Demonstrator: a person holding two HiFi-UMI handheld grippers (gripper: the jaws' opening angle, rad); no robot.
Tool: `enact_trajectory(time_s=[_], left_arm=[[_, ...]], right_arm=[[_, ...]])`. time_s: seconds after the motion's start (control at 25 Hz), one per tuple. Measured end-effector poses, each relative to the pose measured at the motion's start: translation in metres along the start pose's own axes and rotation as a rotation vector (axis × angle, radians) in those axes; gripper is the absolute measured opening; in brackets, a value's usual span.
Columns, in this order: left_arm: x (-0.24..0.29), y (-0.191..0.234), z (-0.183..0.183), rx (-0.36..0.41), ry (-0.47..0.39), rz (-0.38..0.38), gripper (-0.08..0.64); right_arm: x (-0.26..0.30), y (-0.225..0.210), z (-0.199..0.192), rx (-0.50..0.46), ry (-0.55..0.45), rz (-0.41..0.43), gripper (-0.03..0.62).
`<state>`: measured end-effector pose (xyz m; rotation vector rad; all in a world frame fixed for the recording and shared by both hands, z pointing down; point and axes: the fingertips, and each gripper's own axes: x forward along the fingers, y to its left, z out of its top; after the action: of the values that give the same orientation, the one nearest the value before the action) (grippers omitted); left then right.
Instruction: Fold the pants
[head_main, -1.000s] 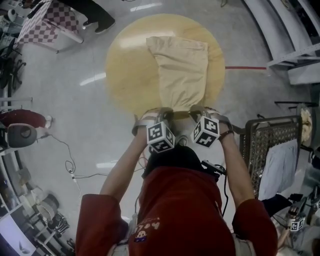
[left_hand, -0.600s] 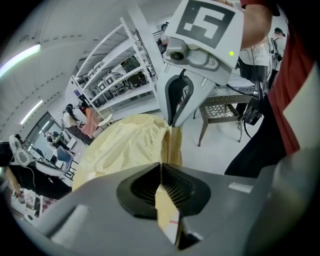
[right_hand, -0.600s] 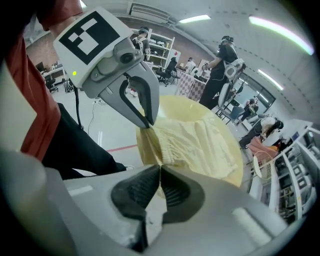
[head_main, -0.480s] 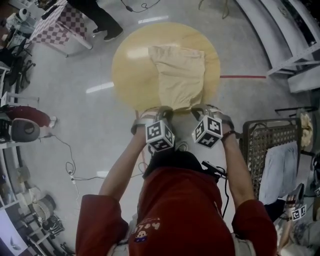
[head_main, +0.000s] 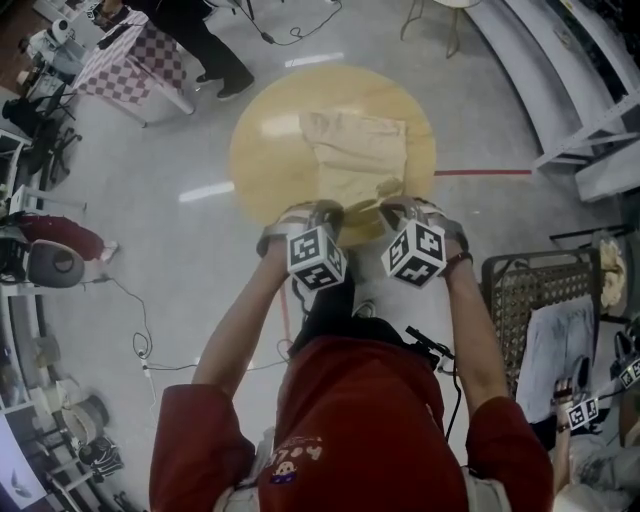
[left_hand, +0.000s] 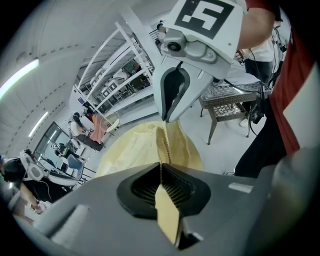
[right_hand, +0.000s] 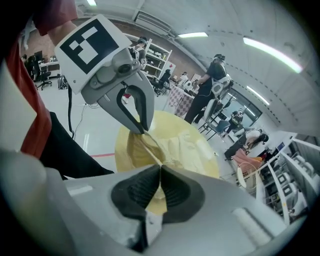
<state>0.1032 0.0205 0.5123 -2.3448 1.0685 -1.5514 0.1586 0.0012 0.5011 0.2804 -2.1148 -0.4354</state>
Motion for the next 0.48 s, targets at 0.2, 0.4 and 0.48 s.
enact_trajectory(time_s=[0.2, 0.4, 0.48], left_arm=[[0.021, 0.038, -0.002, 0.022, 0.004, 0.023, 0.025], [0.046, 0.078, -0.004, 0.027, 0.002, 0.009, 0.025], [0.057, 0.092, -0.006, 0.025, 0.002, -0.001, 0.025]], right_arm=[[0.018, -0.035, 0.003, 0.008, -0.017, -0.024, 0.011], [0.041, -0.071, 0.007, 0.024, -0.017, -0.028, 0.011], [0.052, -0.085, 0.008, 0.03, -0.012, -0.023, 0.012]])
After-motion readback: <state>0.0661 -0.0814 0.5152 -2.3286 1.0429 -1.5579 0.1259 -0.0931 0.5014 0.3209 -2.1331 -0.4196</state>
